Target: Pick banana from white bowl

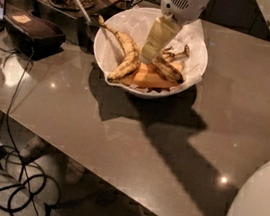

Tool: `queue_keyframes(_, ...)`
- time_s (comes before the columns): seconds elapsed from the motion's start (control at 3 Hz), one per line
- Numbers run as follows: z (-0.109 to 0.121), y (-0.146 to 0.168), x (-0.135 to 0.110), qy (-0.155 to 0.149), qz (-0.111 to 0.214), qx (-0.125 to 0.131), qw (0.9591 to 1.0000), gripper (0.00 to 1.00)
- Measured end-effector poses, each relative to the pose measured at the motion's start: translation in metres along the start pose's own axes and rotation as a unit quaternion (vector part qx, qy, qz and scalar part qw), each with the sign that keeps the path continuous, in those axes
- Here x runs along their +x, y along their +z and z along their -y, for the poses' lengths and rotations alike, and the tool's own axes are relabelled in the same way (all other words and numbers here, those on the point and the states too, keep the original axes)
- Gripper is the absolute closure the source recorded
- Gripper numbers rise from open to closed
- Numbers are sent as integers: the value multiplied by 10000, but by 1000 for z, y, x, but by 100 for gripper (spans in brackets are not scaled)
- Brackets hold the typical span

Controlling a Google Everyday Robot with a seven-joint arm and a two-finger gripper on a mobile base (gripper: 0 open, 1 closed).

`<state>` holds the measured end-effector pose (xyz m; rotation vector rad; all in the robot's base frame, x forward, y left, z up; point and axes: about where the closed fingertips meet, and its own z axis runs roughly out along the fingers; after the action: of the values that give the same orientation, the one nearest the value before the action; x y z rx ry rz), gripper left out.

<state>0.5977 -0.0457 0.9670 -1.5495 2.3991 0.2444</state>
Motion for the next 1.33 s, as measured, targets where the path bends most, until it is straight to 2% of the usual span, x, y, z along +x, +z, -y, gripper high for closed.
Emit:
queue_keyframes(0.67, 11, 11, 10, 444, -413, 292, 9977, 37)
queue_keyframes(1.33, 15, 20, 10, 530, -711, 465, 9950, 38)
